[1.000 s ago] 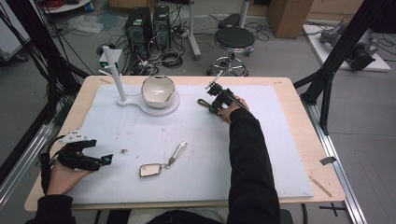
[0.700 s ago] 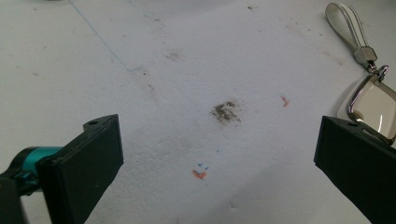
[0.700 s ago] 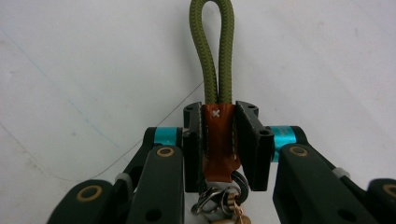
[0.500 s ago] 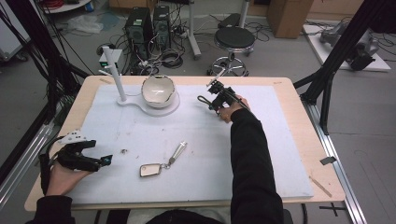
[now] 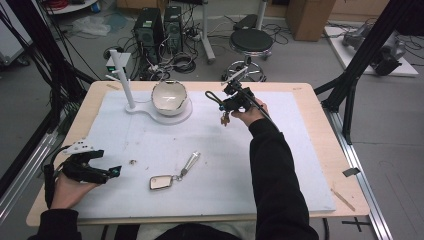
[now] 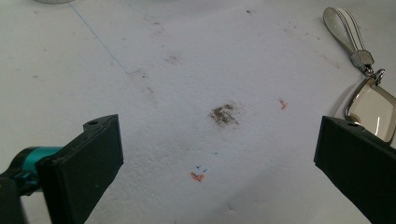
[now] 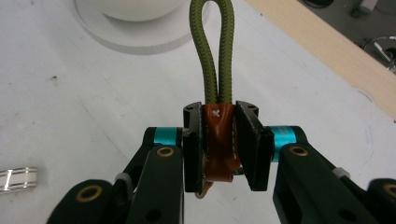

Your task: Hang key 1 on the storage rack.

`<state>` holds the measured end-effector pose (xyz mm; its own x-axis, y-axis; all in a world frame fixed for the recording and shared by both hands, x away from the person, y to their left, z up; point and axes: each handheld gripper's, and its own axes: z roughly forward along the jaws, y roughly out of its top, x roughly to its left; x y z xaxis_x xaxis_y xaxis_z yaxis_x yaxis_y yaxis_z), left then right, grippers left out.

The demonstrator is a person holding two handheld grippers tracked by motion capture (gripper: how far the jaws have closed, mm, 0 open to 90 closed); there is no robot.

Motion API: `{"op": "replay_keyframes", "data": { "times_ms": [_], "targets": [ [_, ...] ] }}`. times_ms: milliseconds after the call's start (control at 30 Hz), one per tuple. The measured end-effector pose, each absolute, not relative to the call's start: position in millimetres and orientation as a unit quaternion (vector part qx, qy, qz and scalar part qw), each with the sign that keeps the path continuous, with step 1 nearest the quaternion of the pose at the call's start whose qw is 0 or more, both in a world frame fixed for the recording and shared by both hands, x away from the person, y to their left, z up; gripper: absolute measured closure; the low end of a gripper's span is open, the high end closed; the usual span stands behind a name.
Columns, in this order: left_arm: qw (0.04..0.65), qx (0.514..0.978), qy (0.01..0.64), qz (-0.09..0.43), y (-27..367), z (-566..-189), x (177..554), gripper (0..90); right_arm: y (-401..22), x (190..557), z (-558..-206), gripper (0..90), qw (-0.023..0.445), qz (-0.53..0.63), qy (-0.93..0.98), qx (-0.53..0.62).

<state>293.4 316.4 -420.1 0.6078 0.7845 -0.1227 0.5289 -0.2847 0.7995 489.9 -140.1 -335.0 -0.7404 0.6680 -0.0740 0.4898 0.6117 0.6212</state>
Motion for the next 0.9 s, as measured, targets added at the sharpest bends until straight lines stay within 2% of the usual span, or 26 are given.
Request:
{"op": "replay_keyframes", "data": {
  "times_ms": [467, 900],
  "targets": [
    [0.431, 0.787, 0.416, 0.149, 317, -420, 295, 1.7, -134, 469, -303, 73.0, 0.166, 0.330, 0.875, 0.312],
    [0.438, 0.784, 0.415, 0.147, 318, -419, 294, 1.7, -96, 468, -283, 72.9, 0.165, 0.330, 0.882, 0.294]
  ]
}}
